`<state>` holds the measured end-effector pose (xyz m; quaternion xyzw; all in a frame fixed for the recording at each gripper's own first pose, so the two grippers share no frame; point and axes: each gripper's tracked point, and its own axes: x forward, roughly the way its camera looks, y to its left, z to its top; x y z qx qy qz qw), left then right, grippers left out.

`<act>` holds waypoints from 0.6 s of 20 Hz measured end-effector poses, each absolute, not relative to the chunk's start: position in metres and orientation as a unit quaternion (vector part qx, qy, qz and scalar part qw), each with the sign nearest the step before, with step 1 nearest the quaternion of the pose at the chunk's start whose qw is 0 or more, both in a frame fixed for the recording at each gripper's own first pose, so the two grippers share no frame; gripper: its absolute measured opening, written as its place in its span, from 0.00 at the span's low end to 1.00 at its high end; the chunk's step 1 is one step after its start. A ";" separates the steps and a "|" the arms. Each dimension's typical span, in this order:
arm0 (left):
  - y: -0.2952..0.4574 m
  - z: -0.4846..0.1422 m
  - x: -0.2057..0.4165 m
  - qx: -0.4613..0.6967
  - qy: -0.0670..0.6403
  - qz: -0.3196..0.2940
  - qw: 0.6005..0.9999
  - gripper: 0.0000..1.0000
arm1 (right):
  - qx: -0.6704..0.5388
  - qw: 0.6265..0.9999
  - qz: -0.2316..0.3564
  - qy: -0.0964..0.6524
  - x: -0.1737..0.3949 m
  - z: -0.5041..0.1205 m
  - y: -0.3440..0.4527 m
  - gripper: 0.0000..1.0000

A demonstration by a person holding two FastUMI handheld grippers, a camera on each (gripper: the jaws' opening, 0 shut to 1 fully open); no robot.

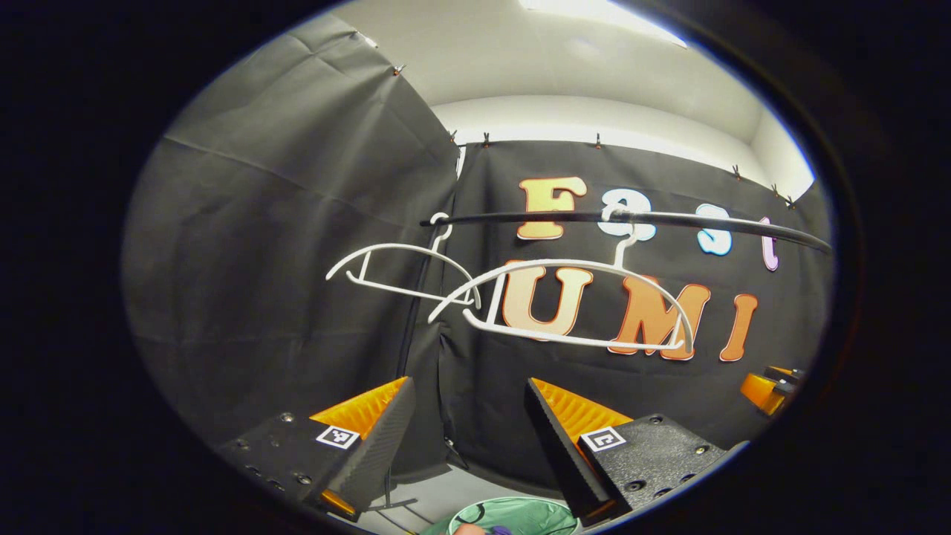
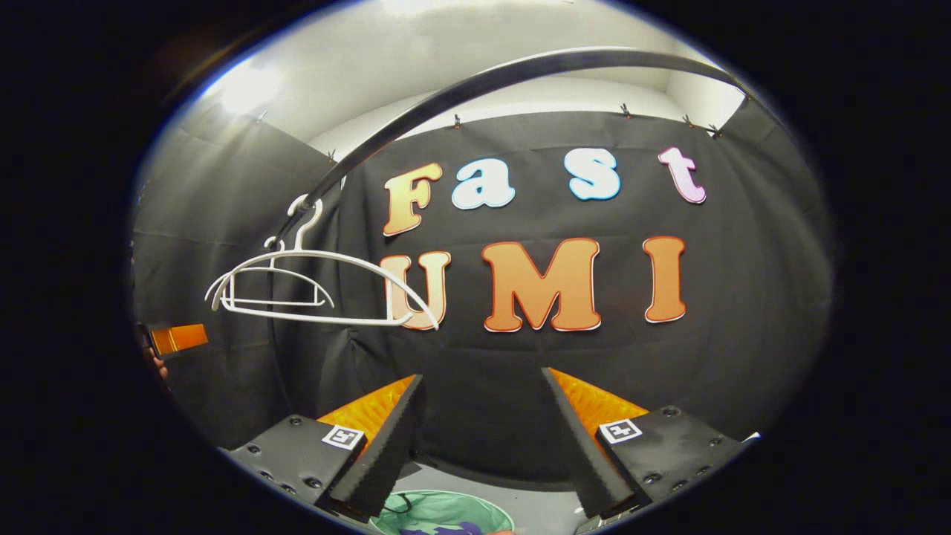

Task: Grasp the clothes on the hanger with both hands and then place them into the laundry hamper below.

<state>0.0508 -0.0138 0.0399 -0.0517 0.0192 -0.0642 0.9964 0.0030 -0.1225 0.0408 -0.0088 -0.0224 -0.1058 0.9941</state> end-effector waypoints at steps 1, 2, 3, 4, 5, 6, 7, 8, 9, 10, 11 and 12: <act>-0.015 0.042 0.050 -0.051 0.015 -0.065 0.996 0.89 | -0.007 0.994 -0.106 -0.024 0.002 0.042 -0.123 0.93; -0.015 0.044 0.050 -0.050 0.012 -0.065 0.997 0.89 | -0.006 0.994 -0.105 -0.026 0.002 0.043 -0.123 0.93; -0.015 0.045 0.049 -0.051 0.009 -0.065 0.997 0.89 | -0.006 0.994 -0.106 -0.027 0.001 0.043 -0.125 0.93; -0.016 0.045 0.049 -0.052 0.008 -0.065 0.997 0.89 | -0.007 0.994 -0.107 -0.027 0.000 0.042 -0.125 0.93; -0.018 0.045 0.047 -0.054 0.008 -0.066 0.996 0.89 | -0.009 0.994 -0.107 -0.026 -0.001 0.041 -0.124 0.94; -0.021 0.044 0.049 -0.056 0.010 -0.069 0.996 0.88 | -0.012 0.994 -0.107 -0.026 -0.001 0.042 -0.124 0.94; -0.023 0.042 0.050 -0.054 0.012 -0.072 0.996 0.99 | -0.014 0.994 -0.106 -0.026 -0.002 0.038 -0.121 0.93; -0.024 0.041 0.051 -0.053 0.014 -0.073 0.996 0.89 | -0.014 0.994 -0.106 -0.027 -0.002 0.038 -0.121 0.93; -0.025 0.041 0.051 -0.052 0.014 -0.073 0.996 0.91 | -0.014 0.994 -0.106 -0.026 -0.001 0.038 -0.120 0.93; -0.025 0.041 0.050 -0.053 0.015 -0.074 0.996 0.92 | -0.013 0.994 -0.105 -0.025 0.000 0.037 -0.119 0.93; -0.026 0.039 0.051 -0.055 0.018 -0.075 0.995 0.94 | -0.012 0.994 -0.104 -0.024 0.000 0.037 -0.118 0.93; -0.026 0.036 0.052 -0.057 0.022 -0.075 0.995 0.96 | -0.012 0.994 -0.103 -0.024 0.000 0.036 -0.118 0.93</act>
